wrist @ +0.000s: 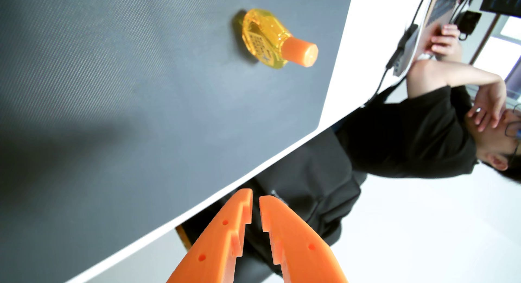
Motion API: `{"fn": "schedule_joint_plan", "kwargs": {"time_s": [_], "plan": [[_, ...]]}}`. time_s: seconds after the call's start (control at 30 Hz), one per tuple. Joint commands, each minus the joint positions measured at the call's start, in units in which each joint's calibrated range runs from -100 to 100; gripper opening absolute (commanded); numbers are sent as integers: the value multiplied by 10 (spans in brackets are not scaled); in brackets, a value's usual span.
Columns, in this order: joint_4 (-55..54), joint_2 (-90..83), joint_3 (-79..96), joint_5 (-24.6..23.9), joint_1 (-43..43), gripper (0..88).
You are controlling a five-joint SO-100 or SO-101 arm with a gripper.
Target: Grab the eyedrops
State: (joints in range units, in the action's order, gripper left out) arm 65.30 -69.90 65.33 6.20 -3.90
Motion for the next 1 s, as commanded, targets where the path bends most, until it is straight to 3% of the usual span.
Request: {"fn": "schedule_joint_plan", "kwargs": {"time_s": [0.0,0.27,0.43,0.8,0.97], "plan": [[35,64,-104,38,-10,14],[35,309,-286,88,21,23],[41,457,-378,97,50,116],[103,634,-498,115,56,136],[100,671,-520,117,56,241]]}}
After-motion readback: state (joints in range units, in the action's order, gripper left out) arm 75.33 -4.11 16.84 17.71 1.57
